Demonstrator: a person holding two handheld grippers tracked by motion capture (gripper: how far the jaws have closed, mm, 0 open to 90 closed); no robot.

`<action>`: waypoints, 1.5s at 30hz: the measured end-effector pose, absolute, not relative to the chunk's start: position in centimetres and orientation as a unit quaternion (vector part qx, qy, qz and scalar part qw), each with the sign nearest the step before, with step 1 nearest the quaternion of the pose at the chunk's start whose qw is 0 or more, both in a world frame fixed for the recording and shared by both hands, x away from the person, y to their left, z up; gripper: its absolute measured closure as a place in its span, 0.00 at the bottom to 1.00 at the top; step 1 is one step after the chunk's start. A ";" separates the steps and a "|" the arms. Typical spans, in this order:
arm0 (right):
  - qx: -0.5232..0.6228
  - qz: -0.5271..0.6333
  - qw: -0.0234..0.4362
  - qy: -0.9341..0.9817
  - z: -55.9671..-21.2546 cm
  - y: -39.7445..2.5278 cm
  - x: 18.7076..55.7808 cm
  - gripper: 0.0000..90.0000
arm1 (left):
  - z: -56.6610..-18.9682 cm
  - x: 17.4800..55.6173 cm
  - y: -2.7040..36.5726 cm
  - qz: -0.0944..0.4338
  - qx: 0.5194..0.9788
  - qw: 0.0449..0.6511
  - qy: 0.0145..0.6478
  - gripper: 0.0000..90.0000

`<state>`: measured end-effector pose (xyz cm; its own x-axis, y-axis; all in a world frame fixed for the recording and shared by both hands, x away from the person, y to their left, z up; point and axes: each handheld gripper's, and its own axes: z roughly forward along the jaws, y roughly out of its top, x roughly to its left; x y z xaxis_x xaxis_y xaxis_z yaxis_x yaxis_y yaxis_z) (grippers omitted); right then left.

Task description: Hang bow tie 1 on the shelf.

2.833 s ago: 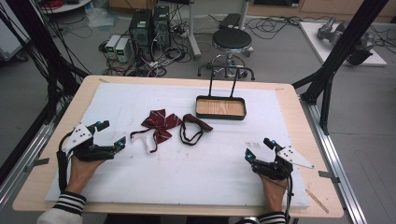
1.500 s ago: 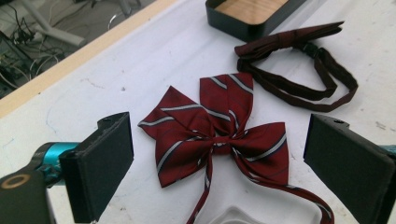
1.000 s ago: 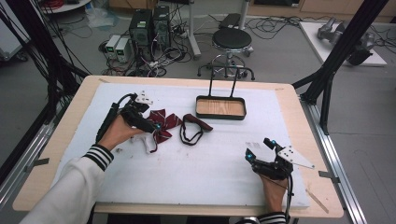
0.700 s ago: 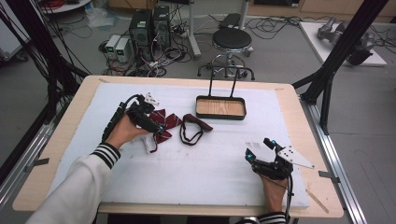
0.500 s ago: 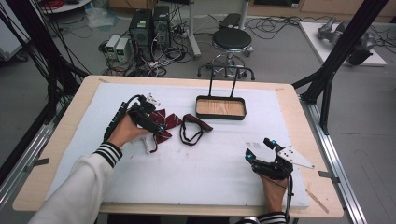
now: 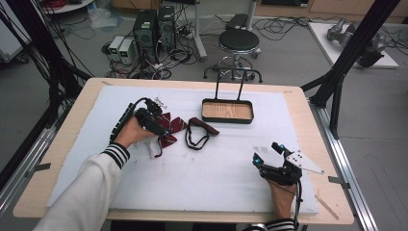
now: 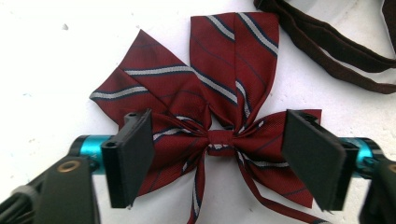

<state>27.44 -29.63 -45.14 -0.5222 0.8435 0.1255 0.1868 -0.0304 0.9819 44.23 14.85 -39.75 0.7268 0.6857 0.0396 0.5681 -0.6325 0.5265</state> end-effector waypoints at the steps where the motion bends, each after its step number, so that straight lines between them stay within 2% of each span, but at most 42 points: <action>1: 0.403 0.594 0.276 0.639 -45.1 -29.6 27.4 0.12 | -39.9 44.4 14.8 0.117 0.895 0.246 0.353 0.30; 15: 0.404 0.594 0.276 0.639 -45.1 -29.6 27.4 0.12 | -40.8 45.1 14.7 0.087 0.897 0.216 0.376 0.34; 23: 0.405 0.594 0.276 0.639 -45.1 -29.6 27.4 0.12 | -40.8 45.2 14.4 0.085 0.899 0.210 0.375 0.43; 27: 0.404 0.594 0.276 0.639 -45.1 -29.6 27.4 0.12 | -40.9 45.2 14.4 0.079 0.899 0.207 0.377 0.52; 34: 0.404 0.594 0.277 0.638 -45.1 -29.6 27.4 0.12 | -41.0 45.3 14.5 0.070 0.896 0.206 0.388 0.62; 42: 0.403 0.594 0.278 0.638 -45.2 -29.7 27.4 0.12 | -41.0 45.3 14.3 0.067 0.892 0.202 0.399 0.71; 45: 0.403 0.594 0.278 0.638 -45.2 -29.7 27.4 0.12 | -41.0 45.2 14.2 0.070 0.892 0.201 0.399 0.71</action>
<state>27.41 -29.66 -45.15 -0.5208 0.8447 0.1231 0.1831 -0.0303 0.9826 45.23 14.24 -40.98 0.6722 0.7395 -0.0361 0.6836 -0.6012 0.4139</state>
